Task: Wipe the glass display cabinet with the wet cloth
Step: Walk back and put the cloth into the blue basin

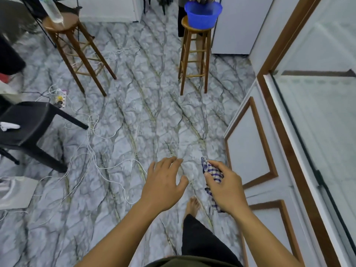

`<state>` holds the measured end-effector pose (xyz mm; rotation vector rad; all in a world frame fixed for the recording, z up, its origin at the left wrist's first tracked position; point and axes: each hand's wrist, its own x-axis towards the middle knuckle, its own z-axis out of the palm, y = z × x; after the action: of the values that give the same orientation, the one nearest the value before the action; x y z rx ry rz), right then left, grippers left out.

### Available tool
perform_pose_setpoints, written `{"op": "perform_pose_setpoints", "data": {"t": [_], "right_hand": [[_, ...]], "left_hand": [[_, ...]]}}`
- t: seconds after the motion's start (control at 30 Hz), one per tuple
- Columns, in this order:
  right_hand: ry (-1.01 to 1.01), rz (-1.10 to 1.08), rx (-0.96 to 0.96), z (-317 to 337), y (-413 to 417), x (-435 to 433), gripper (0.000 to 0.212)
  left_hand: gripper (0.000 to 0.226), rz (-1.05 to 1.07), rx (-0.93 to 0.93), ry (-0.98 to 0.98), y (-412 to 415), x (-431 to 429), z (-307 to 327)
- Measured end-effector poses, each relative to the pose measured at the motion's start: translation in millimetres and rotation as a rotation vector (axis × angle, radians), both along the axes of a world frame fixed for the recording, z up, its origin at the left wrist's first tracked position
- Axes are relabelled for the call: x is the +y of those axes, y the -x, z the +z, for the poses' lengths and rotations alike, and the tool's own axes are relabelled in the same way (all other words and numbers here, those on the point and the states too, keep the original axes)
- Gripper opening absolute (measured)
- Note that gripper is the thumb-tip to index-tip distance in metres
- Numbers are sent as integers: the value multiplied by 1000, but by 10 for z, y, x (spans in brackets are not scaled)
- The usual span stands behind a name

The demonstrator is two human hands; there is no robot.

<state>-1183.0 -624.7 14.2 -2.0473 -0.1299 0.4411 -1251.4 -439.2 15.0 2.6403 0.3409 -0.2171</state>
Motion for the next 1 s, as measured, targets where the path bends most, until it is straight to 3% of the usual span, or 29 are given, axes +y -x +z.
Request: {"op": "perform_pose_setpoints", "data": {"t": [0.43,1.0], "right_hand": [[14,90,-36,230,-2290,964,37],[-21,-80,-45,166,-5043,2883,35]], "left_hand": [[87,4,-20,-21,-2372,857,140],[86,-179,-2,-60,-5337,2828,150]]}}
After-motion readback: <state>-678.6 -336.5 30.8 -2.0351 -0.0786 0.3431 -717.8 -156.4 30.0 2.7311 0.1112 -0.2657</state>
